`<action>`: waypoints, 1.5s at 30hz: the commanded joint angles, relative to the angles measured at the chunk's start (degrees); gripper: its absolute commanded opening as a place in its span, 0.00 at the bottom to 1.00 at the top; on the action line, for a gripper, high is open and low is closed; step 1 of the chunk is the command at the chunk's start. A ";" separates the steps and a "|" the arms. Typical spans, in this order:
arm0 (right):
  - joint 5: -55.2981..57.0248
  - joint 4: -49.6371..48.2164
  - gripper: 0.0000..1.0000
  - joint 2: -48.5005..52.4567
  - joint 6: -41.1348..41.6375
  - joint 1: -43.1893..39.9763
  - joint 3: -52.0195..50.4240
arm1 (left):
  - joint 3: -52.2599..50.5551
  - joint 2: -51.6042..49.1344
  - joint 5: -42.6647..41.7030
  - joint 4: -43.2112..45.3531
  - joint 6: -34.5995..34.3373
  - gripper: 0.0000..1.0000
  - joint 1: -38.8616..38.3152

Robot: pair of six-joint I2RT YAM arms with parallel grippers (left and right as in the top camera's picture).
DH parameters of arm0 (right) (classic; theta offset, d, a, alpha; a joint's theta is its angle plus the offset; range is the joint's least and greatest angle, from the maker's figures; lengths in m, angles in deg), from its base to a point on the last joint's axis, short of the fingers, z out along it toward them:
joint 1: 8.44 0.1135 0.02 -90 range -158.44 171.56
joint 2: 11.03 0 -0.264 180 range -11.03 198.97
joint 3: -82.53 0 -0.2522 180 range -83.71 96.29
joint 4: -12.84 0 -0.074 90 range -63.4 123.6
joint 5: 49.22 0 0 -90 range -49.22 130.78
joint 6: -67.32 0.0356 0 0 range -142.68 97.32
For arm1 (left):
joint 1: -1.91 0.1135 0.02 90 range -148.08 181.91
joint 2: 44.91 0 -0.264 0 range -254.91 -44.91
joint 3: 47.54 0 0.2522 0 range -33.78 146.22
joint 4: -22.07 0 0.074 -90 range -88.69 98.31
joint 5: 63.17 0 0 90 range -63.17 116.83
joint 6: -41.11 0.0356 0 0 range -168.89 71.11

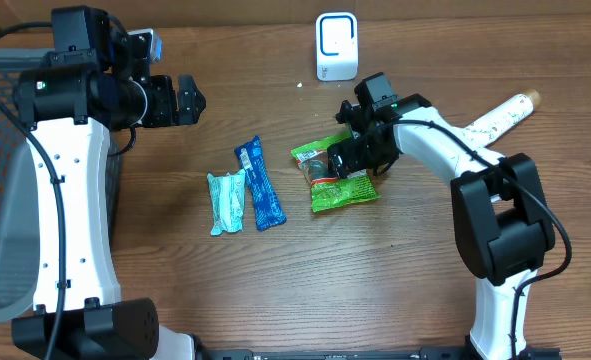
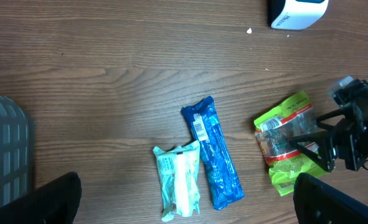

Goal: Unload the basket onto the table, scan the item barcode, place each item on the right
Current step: 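Lift the green bag and bring it up to the scanner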

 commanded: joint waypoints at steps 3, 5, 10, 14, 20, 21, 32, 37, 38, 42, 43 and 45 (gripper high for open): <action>2.93 0.66 0.80 7.10 3.72 0.48 -5.22 | 0.24 -0.44 -0.66 0.22 1.09 1.00 -0.02; 2.95 0.70 0.64 7.10 4.52 0.33 -6.64 | 0.24 -0.44 -0.68 0.24 1.09 1.00 -0.02; 2.93 0.68 0.36 7.15 7.02 0.00 -8.92 | 0.24 -0.44 -0.66 0.24 1.09 1.00 -0.02; 2.84 0.87 0.10 7.13 8.48 -0.63 -9.03 | 0.24 -0.44 -0.68 0.22 1.09 1.00 -0.02; -5.55 5.25 0.04 6.40 7.61 -4.94 -5.42 | 0.24 -0.44 -0.66 0.24 1.09 1.00 -0.02; -8.28 6.23 0.04 5.90 6.54 -5.92 -4.46 | 0.24 -0.44 -0.66 0.24 1.09 0.99 0.00; -28.13 9.77 0.04 -5.64 0.09 -12.22 -1.14 | 0.24 -0.44 -0.68 0.24 1.09 1.00 0.00; -32.00 9.73 0.04 -13.05 -1.40 -12.22 -1.14 | 0.24 -0.44 -0.68 0.22 1.09 1.00 -0.02; -32.37 9.68 0.04 -14.49 -1.40 -12.22 -1.14 | 0.24 -0.44 -0.68 0.22 1.09 1.00 0.00; -34.16 9.49 0.04 -20.31 -1.44 -12.22 -1.14 | 0.24 -0.44 -0.66 0.24 1.09 1.00 -0.02; -35.34 9.44 0.04 -21.70 -2.36 -12.22 -1.14 | 0.24 -0.44 -0.68 0.24 1.09 1.00 -0.02; -38.16 9.35 0.04 -24.26 -4.50 -12.22 -1.14 | 0.24 -0.44 -0.68 0.22 1.09 1.00 0.00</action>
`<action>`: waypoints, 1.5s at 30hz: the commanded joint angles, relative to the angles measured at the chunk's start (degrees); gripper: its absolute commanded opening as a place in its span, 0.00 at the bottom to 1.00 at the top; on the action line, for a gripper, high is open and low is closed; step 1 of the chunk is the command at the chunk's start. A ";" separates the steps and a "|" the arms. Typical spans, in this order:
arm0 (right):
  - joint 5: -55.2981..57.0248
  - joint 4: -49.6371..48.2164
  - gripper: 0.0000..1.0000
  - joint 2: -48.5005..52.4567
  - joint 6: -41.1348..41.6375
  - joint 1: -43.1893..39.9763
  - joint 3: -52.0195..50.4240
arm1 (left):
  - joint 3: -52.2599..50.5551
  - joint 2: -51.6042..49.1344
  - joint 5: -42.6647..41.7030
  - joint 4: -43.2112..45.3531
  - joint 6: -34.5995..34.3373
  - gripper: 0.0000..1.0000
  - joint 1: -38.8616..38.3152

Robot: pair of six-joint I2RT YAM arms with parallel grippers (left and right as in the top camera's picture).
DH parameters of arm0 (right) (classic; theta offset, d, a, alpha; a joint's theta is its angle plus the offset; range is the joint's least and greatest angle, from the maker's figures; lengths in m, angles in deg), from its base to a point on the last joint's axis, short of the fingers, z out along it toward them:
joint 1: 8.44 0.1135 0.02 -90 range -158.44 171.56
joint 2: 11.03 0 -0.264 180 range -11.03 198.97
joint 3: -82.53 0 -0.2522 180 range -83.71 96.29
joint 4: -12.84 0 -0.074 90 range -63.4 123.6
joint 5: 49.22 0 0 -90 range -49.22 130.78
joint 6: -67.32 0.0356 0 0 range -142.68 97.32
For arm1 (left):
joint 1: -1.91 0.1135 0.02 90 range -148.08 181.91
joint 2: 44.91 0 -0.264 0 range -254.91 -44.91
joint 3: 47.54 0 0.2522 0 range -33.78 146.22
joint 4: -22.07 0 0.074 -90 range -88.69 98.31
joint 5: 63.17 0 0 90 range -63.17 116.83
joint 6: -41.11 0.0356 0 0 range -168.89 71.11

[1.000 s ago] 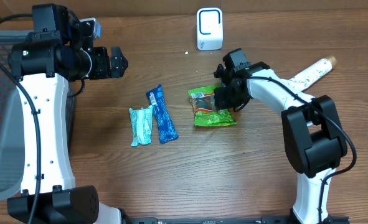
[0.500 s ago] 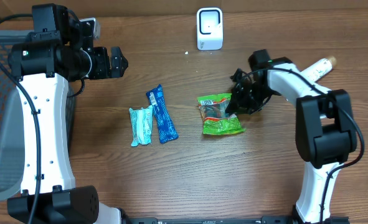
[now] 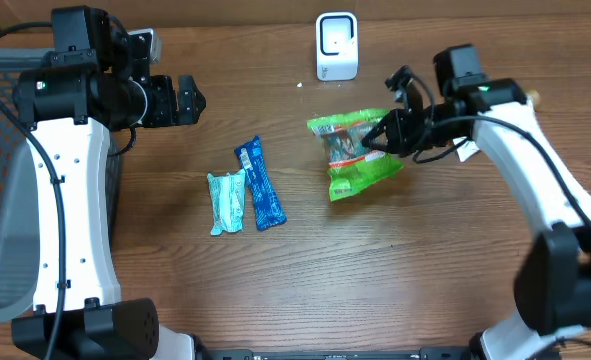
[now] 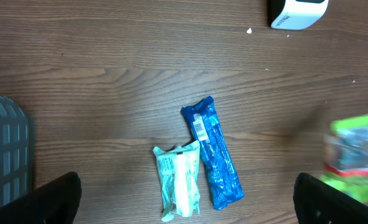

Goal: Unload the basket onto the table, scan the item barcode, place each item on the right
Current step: 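Lift the green bag and bring it up to the scanner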

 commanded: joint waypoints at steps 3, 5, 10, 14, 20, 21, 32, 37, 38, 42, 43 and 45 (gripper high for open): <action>-8.02 -1.62 0.04 -8.94 -3.30 0.20 0.81 | 0.24 -0.44 -0.68 0.22 1.09 1.00 -0.02; -8.02 -2.05 0.04 -10.60 -3.30 0.15 0.81 | 0.24 -0.44 -0.68 0.24 1.09 1.00 -0.02; -9.16 -3.06 0.04 -13.84 -2.56 -0.15 0.81 | 0.24 -0.44 -0.68 0.24 1.09 1.00 0.00; -13.16 -5.51 0.04 -15.69 0.52 -1.42 0.83 | 0.24 -0.44 -0.66 0.22 1.09 1.00 0.00; -13.16 -10.75 0.04 -16.90 9.64 -3.82 0.83 | 0.24 -0.44 -0.68 0.22 1.09 1.00 -0.02; -13.18 -11.19 0.04 -16.92 10.40 -4.02 0.83 | 0.24 -0.44 -0.68 0.24 1.09 1.00 -0.02; -13.16 -15.06 0.04 -16.92 15.28 -4.17 0.83 | 0.24 -0.44 -0.68 0.24 1.09 1.00 -0.02; -12.96 -15.50 0.04 -16.92 15.28 -4.17 0.83 | 0.24 -0.44 -0.68 0.24 1.09 1.00 -0.02; -12.90 -15.50 0.04 -16.92 15.30 -4.17 0.83 | 0.24 -0.44 -0.68 0.24 1.09 1.00 -0.02; -8.04 -15.39 0.04 -16.92 18.97 -4.17 1.07 | 0.24 -0.44 -0.68 0.24 1.09 1.00 0.00; -5.77 -14.58 0.04 -16.92 19.32 -4.17 1.53 | 0.24 -0.44 -0.68 0.22 1.09 1.00 0.00; 0.96 -12.22 0.04 -16.92 19.80 -3.91 3.21 | 0.24 -0.44 -0.68 0.24 1.09 1.00 -0.02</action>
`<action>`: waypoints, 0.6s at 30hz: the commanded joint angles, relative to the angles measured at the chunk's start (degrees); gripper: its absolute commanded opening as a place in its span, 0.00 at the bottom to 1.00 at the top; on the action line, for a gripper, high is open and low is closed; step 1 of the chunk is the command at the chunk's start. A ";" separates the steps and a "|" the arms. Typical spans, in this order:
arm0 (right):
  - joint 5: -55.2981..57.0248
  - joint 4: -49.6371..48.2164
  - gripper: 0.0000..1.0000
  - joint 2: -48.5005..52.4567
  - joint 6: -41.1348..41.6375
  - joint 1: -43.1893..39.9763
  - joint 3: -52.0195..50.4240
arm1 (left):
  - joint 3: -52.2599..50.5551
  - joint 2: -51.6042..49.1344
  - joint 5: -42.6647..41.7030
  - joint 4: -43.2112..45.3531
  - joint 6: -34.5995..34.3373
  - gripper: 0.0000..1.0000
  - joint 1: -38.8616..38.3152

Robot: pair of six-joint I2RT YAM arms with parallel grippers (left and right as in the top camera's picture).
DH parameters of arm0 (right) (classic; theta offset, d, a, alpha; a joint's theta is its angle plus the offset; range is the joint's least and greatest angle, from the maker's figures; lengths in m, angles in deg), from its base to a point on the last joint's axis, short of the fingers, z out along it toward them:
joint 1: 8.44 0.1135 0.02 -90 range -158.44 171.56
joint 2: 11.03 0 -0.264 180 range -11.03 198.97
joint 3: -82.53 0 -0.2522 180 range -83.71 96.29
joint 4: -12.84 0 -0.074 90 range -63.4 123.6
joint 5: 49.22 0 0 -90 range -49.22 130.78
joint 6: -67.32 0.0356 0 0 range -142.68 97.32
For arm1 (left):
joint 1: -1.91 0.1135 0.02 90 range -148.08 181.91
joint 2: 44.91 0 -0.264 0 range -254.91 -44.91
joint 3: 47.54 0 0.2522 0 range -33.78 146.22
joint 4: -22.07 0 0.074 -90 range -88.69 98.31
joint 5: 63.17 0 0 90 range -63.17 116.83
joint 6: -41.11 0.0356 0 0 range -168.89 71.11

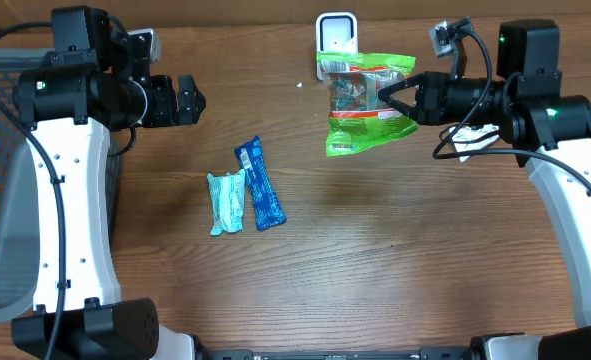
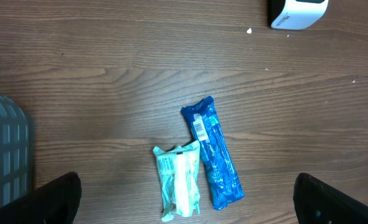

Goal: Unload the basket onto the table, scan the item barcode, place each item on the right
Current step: 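Lift the green bag and bring it up to the scanner, then hold the green bag's barcode against the scanner face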

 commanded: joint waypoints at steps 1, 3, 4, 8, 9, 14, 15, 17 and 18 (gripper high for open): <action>10.82 2.23 0.04 -1.99 2.36 0.44 4.20 | 0.24 -0.44 -0.70 0.24 1.09 1.00 -0.02; 17.75 4.52 0.04 -1.97 2.36 1.03 6.86 | 0.24 -0.44 -0.70 0.24 1.09 1.00 -0.02; 20.28 5.40 0.04 -1.95 2.36 1.25 8.09 | 0.24 -0.44 -0.70 0.24 1.09 1.00 -0.02; 30.75 9.44 0.03 -0.85 2.36 2.08 15.19 | 0.24 -0.44 -0.70 0.24 1.09 1.00 -0.02; 32.70 10.27 0.04 -0.24 2.36 2.29 16.85 | 0.24 -0.44 -0.70 0.22 1.09 1.00 -0.02; 45.75 15.93 0.04 7.45 1.95 5.25 30.08 | 0.24 -0.44 -0.70 0.24 1.09 1.00 -0.02; 47.54 16.96 0.04 9.44 1.22 6.14 32.70 | 0.24 -0.44 -0.70 0.22 1.09 0.99 -0.02; 50.75 19.34 0.04 14.29 0.13 8.28 38.80 | 0.24 -0.44 -0.70 0.22 1.09 1.00 -0.02; 52.06 20.39 0.03 16.85 -0.79 9.38 41.72 | 0.24 -0.44 -0.70 0.24 1.09 1.00 -0.02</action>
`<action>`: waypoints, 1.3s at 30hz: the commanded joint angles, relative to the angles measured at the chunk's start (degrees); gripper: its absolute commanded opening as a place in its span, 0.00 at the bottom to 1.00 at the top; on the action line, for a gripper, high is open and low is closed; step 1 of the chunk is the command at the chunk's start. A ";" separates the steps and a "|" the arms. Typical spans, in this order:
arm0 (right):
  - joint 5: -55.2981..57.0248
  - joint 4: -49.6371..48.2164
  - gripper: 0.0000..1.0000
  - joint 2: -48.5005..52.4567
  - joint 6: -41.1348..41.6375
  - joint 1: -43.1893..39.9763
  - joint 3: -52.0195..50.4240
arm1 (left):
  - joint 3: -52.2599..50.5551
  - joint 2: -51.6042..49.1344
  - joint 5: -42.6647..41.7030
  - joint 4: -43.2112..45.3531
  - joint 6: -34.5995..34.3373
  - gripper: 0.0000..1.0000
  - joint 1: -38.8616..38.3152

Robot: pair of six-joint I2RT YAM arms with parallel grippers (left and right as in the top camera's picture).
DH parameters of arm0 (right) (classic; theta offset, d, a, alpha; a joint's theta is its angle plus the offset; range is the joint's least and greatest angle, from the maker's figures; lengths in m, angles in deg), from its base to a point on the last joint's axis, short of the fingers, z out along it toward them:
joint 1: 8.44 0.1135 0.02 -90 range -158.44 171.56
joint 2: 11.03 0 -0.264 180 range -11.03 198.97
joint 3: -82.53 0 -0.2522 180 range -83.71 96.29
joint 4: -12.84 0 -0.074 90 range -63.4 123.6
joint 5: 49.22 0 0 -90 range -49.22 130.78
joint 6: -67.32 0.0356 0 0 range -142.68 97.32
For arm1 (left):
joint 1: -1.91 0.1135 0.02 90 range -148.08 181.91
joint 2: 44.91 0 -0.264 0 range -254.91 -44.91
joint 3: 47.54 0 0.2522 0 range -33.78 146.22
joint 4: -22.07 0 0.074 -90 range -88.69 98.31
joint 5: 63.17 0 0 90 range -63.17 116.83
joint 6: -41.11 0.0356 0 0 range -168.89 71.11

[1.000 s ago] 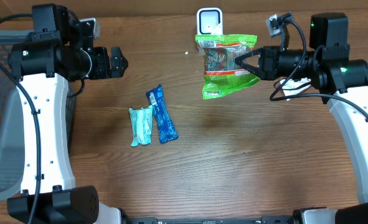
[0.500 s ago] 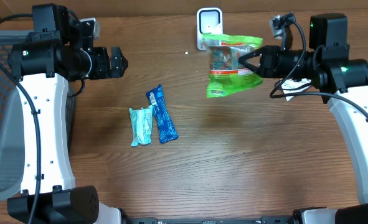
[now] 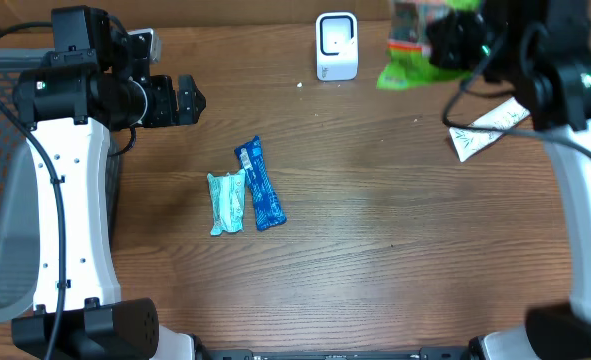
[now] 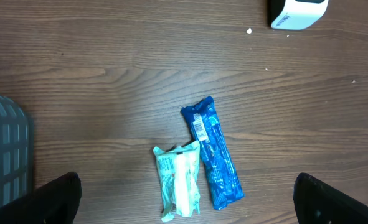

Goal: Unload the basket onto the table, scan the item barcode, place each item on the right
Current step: 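Hold the green bag's barcode against the scanner face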

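The green snack packet (image 3: 407, 40) hangs high above the table's back right, blurred, just right of the white barcode scanner (image 3: 336, 45). My right gripper (image 3: 443, 40) is shut on its right side. The scanner (image 4: 297, 12) also shows at the top edge of the left wrist view. My left gripper (image 3: 188, 99) hovers at the back left, open and empty, its dark fingers (image 4: 56, 200) far apart in the lower corners of the left wrist view.
A blue packet (image 3: 260, 183) and a teal-and-white packet (image 3: 227, 203) lie side by side left of centre. A white wrapped item (image 3: 485, 128) lies at the right. A grey mesh basket stands past the left edge.
My right gripper has moved with the green packet from in front of the scanner to higher and further right, near the frame's top. The left arm and the table's packets are unchanged.
My right gripper was down at the green packet on the table, right of the blue packet. Then it held the packet lifted over the table's middle right, then up against the scanner, and now above and right of it. The left arm stayed still throughout.
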 commanded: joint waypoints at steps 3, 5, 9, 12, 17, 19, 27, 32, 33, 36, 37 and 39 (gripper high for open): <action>15.23 2.80 0.04 13.81 -4.55 6.19 13.46 | 0.24 -0.44 -0.68 0.24 1.09 1.00 -0.02; 20.90 2.27 0.04 16.96 -5.64 7.78 14.58 | 0.24 -0.44 -0.68 0.24 1.09 1.00 -0.02; 37.35 0.37 0.04 22.25 -8.11 11.52 14.53 | 0.24 -0.44 -0.68 0.24 1.09 1.00 -0.02; 51.49 -3.52 0.04 26.01 -10.29 14.58 14.34 | 0.24 -0.44 -0.68 0.24 1.09 1.00 -0.02; 63.76 -11.80 0.04 32.70 -16.90 17.18 14.14 | 0.24 -0.44 -0.68 0.22 1.09 1.00 -0.02; 66.10 -14.97 0.04 35.23 -18.51 17.51 13.99 | 0.24 -0.44 -0.68 0.24 1.09 1.00 -0.02; 73.02 -25.94 0.04 42.82 -26.16 17.53 13.94 | 0.24 -0.44 -0.68 0.24 1.09 1.00 -0.02; 73.31 -29.88 0.04 45.13 -34.03 17.51 13.94 | 0.24 -0.44 -0.68 0.24 1.09 1.00 -0.02; 73.18 -30.77 0.04 45.57 -34.34 17.53 13.94 | 0.24 -0.44 -0.68 0.24 1.09 1.00 -0.02; 70.73 -31.15 0.04 46.56 -39.04 17.68 13.94 | 0.24 -0.44 -0.66 0.22 1.09 1.00 -0.02; 70.34 -31.17 0.04 46.86 -41.07 17.77 13.90 | 0.24 -0.44 -0.66 0.24 1.09 1.00 -0.02; 70.40 -31.10 0.04 47.30 -43.12 17.90 13.84 | 0.24 -0.44 -0.68 0.24 1.09 1.00 -0.02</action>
